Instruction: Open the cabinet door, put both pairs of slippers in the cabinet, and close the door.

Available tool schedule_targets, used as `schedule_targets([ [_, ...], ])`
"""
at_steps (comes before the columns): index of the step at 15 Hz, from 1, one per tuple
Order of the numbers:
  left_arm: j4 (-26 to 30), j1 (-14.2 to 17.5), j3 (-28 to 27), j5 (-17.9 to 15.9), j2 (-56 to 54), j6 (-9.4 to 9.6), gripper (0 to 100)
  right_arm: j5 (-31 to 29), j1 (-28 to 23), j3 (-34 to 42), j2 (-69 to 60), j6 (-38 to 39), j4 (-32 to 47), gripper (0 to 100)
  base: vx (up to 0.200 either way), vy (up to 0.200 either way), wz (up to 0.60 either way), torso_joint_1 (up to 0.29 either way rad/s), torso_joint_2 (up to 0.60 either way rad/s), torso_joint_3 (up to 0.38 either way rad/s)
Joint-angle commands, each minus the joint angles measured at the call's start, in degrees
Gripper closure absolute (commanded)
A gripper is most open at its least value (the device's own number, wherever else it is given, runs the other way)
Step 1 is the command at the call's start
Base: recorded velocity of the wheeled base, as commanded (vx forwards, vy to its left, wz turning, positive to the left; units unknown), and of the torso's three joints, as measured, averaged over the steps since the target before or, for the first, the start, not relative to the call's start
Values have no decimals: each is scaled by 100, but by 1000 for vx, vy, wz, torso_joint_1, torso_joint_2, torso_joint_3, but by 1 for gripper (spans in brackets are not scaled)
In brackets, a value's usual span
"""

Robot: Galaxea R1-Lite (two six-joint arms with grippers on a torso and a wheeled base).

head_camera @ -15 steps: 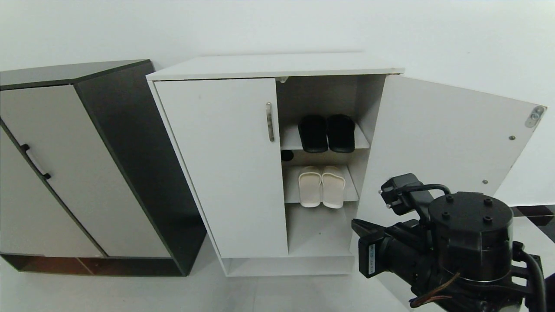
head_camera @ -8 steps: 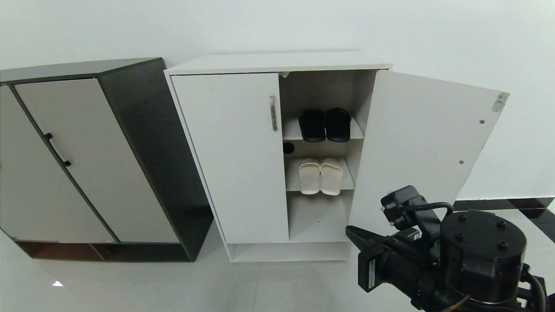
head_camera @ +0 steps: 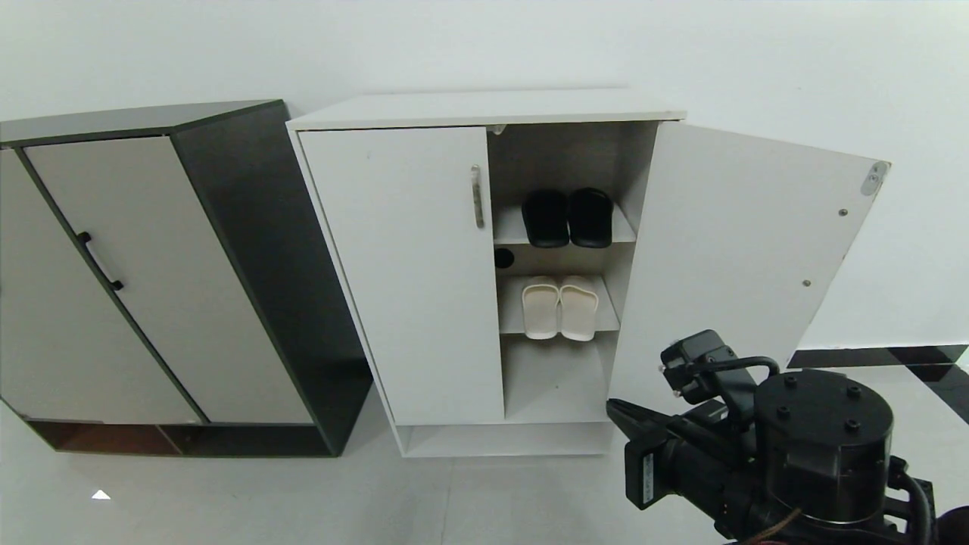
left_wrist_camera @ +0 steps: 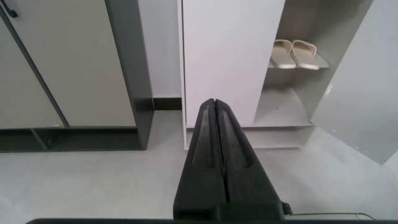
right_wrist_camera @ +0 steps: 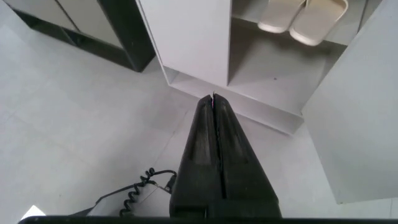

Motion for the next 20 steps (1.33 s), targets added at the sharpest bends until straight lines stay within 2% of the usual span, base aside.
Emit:
schedule_targets([
  [1, -2, 4, 0, 9, 4, -4, 100, -1, -4, -6, 49, 1, 0, 100, 0, 0, 0, 80, -66, -32],
  [10, -2, 4, 0, 0, 4, -4, 100, -10, -4, 3, 40, -7, 0, 100, 0, 0, 0, 161, -424, -211],
  [20, -2, 4, 0, 0, 4, -4, 100, 34, -4, 11, 40, 1, 0, 100, 0, 0, 0, 299, -499, -247],
])
